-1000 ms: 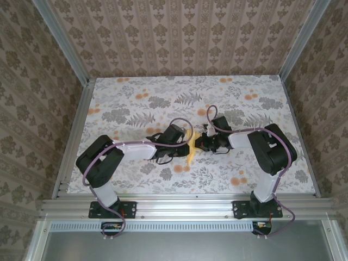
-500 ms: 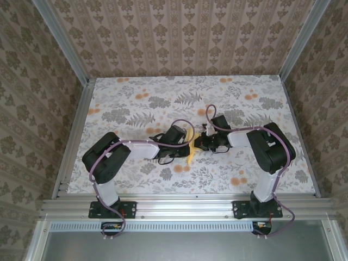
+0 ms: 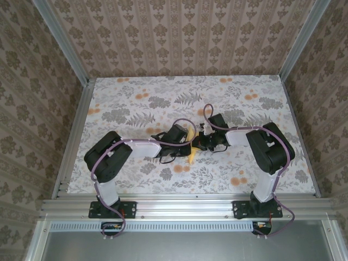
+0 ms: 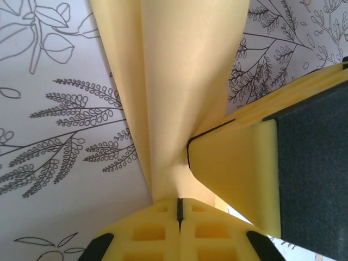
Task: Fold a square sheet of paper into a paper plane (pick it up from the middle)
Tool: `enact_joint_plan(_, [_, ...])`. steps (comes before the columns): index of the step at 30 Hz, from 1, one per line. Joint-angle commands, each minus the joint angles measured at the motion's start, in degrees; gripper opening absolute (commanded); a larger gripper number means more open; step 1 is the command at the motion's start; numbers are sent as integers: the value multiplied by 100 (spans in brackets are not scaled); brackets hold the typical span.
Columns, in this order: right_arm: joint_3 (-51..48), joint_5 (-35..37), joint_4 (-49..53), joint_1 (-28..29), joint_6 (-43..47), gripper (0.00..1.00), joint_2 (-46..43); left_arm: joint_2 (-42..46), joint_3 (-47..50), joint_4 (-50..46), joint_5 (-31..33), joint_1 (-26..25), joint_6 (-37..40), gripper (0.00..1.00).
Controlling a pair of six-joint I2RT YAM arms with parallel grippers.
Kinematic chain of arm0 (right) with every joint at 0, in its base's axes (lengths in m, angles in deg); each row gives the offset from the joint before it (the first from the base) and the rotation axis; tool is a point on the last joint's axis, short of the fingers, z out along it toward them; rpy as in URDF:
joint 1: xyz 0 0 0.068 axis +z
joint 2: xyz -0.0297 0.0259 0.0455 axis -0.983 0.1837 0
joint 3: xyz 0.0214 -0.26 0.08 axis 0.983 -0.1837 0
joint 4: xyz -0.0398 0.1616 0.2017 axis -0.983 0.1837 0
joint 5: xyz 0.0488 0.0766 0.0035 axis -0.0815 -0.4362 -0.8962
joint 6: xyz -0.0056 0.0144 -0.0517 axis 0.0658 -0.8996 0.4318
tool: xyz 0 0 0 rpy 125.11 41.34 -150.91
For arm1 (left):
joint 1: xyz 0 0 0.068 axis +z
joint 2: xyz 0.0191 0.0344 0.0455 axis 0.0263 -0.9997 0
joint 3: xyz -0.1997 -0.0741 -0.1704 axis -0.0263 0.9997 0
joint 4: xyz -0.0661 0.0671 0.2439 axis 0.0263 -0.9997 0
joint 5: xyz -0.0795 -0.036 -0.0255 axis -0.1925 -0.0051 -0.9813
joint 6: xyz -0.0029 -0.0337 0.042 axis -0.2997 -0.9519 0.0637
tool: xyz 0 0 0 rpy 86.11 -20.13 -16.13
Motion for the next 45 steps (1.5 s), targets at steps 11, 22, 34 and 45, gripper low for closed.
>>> enact_joint_plan(11, [-36,1051,807,26,-101,6,345,352,475,272,-297,-270,-130,13])
enact_joint_plan(22, [-208,1040,551,29,-334,5,507,919,1034,1154,-117,-406,-260,28])
enact_joint_plan(34, [-217,988,457,28,-385,5,603,426,958,1240,-177,-483,-331,29])
enact_joint_plan(45, [-245,972,416,-2,-442,5,643,289,868,1648,-423,-489,-449,31])
